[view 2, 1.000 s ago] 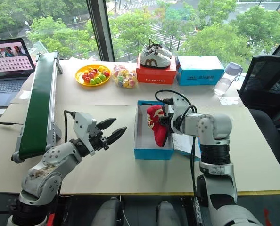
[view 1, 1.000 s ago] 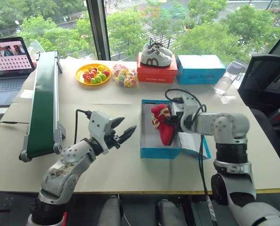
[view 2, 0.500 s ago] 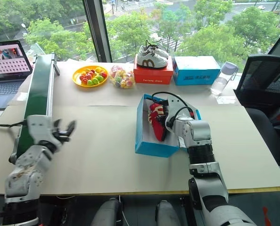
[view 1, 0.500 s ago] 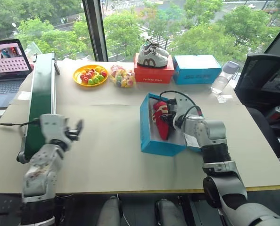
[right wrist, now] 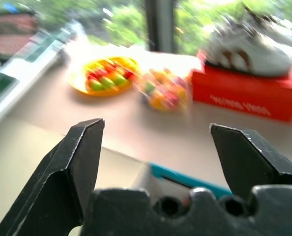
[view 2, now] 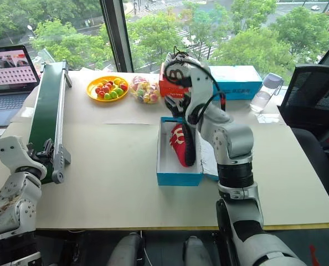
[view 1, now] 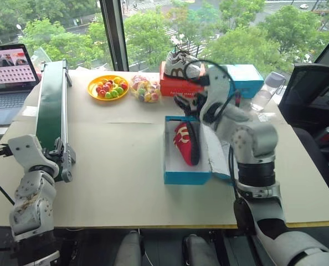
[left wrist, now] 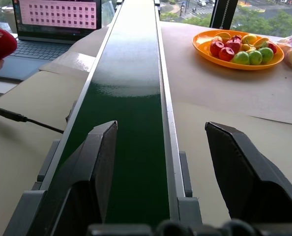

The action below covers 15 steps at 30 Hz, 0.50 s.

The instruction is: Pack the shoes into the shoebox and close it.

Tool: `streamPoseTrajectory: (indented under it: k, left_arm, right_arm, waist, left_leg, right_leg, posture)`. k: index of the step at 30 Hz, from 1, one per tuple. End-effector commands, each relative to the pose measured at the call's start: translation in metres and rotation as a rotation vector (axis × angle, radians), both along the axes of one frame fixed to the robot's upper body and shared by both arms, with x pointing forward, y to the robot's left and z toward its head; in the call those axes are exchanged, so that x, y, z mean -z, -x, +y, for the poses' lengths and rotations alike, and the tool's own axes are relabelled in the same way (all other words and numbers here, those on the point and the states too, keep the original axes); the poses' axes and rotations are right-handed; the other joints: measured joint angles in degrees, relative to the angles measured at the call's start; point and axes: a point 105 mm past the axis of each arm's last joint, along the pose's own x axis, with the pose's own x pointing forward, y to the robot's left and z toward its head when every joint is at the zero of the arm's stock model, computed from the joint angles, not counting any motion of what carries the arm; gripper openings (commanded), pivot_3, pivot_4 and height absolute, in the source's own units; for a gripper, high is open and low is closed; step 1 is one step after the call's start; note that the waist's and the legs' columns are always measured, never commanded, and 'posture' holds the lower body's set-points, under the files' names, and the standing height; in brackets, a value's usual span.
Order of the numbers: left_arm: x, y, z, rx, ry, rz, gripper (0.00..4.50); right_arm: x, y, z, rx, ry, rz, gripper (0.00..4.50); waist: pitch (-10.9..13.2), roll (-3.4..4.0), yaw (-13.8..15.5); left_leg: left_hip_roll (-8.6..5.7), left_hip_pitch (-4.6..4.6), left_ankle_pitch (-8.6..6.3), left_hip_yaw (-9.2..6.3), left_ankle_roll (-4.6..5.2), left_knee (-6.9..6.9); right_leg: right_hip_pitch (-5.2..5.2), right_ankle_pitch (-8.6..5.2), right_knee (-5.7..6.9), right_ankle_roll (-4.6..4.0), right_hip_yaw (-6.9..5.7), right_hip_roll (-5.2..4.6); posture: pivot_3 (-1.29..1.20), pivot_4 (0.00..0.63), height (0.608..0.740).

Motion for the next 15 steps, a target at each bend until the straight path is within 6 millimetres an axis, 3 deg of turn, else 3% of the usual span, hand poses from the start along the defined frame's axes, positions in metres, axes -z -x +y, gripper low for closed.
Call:
streamPoseTrajectory:
  k: [1, 4, 7, 11, 12, 15]
  left_arm:
    - [-0.009, -0.001, 0.001, 0.004, -0.040, -0.007, 3.05]
    - [-0.008, -0.002, 0.000, 0.005, -0.033, 0.002, 3.05]
    - [-0.006, -0.003, 0.001, 0.002, -0.031, 0.017, 3.05]
    - [-0.003, -0.002, 0.004, -0.012, -0.023, 0.041, 3.05]
    - [-0.002, -0.002, 0.005, -0.012, -0.014, 0.042, 3.54]
    - [0.000, -0.001, 0.007, -0.012, -0.009, 0.060, 4.41]
  right_arm:
    - [0.012, 0.075, 0.028, -0.502, 0.072, -0.120, 4.09]
    - [0.041, 0.094, 0.026, -0.655, 0.112, -0.080, 4.09]
    - [0.084, 0.089, 0.026, -0.663, 0.245, -0.030, 4.09]
    - [0.105, 0.081, 0.029, -0.626, 0.275, -0.016, 4.09]
    - [0.107, 0.077, 0.031, -0.604, 0.265, -0.010, 4.50]
    - [0.110, 0.070, 0.034, -0.559, 0.259, -0.020, 4.50]
  waist:
    - [-0.1, -0.11, 0.1]
    - [-0.1, -0.16, 0.2]
    - [-0.1, -0.16, 0.1]
    - [-0.1, -0.17, -0.1]
    - [-0.1, -0.17, -0.1]
    - [-0.1, -0.18, 0.0]
  left_leg:
    - [0.01, 0.02, 0.00, -0.02, 0.00, -0.01]
    - [0.00, 0.02, 0.00, -0.05, -0.01, 0.09]
    - [0.00, 0.03, -0.21, 0.00, -0.42, 0.14]
    - [0.06, 0.27, -0.24, 0.00, -0.51, 0.11]
    - [0.07, 0.28, -0.23, 0.00, -0.53, 0.11]
    - [0.14, 0.26, -0.08, 0.00, -0.68, 0.11]
  right_leg:
    - [0.04, 0.00, -0.01, 0.00, -0.03, 0.01]
    - [0.11, 0.00, -0.03, 0.01, -0.11, -0.04]
    - [0.06, 0.07, -0.02, -0.04, -0.09, -0.09]
    - [0.10, 0.15, 0.01, -0.23, -0.12, -0.03]
    - [0.09, 0.18, 0.03, -0.23, -0.11, -0.01]
    - [0.06, 0.19, 0.07, -0.23, -0.10, 0.06]
  posture:
    - [0.00, 0.150, 0.739]
    - [0.00, 0.150, 0.739]
    - [0.00, 0.150, 0.739]
    - [0.00, 0.150, 0.739]
    - [0.00, 0.150, 0.739]
    - [0.00, 0.150, 0.739]
